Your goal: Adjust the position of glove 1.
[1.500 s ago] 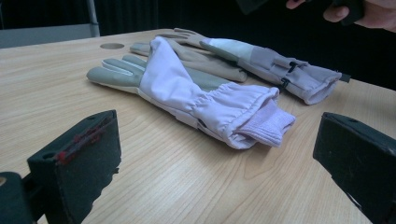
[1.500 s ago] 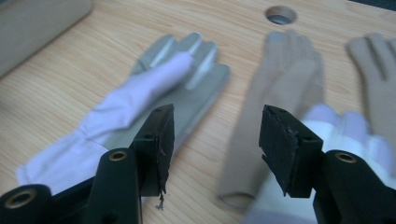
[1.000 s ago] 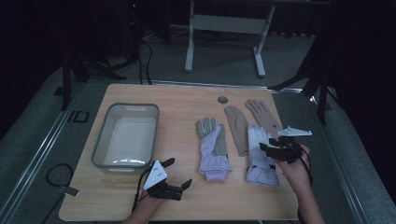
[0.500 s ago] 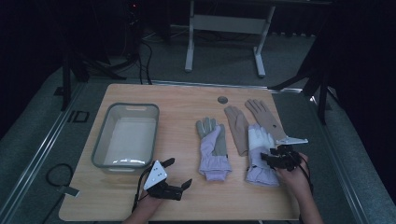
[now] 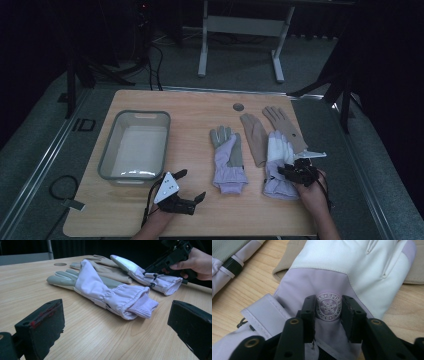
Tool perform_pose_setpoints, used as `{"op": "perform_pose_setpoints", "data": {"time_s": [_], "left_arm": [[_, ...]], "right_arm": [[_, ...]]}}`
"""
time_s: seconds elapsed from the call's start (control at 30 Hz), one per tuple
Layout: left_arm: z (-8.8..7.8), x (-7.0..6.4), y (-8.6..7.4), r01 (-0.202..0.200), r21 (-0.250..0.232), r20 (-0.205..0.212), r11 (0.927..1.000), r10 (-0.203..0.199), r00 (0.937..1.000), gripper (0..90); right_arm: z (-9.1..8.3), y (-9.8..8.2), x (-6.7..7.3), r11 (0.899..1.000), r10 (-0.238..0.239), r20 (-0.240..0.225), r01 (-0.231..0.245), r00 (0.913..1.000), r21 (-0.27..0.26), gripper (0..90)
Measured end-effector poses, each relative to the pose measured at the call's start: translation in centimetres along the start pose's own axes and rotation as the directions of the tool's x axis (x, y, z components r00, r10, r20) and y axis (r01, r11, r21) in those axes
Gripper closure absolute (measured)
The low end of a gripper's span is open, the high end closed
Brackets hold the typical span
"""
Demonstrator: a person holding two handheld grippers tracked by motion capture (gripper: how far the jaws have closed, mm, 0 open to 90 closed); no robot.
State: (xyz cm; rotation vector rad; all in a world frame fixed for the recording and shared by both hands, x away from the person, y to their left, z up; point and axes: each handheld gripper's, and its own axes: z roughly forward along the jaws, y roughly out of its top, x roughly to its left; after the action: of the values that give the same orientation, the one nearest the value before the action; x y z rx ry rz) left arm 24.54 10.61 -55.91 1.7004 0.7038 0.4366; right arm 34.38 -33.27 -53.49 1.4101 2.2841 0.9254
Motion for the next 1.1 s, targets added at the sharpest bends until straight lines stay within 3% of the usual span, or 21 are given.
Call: {"op": "perform_pose_setpoints", "data": {"time_s": [0.13,0.27,0.3,0.53,0.83,1.1], "left_arm": [[0.0,0.0,0.0,0.002,0.0,0.0,1.0,-0.002,1.0,1.1],[0.0,0.0,0.0,0.002,0.0,-0.001,1.0,-0.002,1.0,1.1],[0.0,0.0,0.0,0.003,-0.001,-0.001,1.0,-0.003,1.0,1.1],[0.0,0.0,0.0,0.002,0.0,-0.003,1.0,-0.002,1.0,1.1],[0.0,0.0,0.0,0.003,-0.001,-0.003,1.0,-0.003,1.0,1.1],[0.0,0.0,0.0,0.0,0.0,-0.003,1.0,0.0,1.0,1.1]], "right_arm": [[-0.5,0.3,0.3,1.0,0.009,0.008,-0.009,0.9999,0.003,76.6],[-1.2,0.6,0.6,1.0,0.01,-0.001,-0.01,1.0,-0.001,78.0],[-1.8,0.8,0.5,0.999,0.033,-0.027,-0.033,0.9991,-0.014,78.4],[-4.5,2.4,0.3,0.997,0.039,-0.025,-0.04,0.9989,-0.066,79.1],[-7.2,6.2,1.1,0.993,-0.018,-0.025,0.015,0.9995,-0.114,79.2],[-6.7,8.6,3.1,0.994,-0.053,-0.049,0.048,0.9974,-0.101,79.1]]}}
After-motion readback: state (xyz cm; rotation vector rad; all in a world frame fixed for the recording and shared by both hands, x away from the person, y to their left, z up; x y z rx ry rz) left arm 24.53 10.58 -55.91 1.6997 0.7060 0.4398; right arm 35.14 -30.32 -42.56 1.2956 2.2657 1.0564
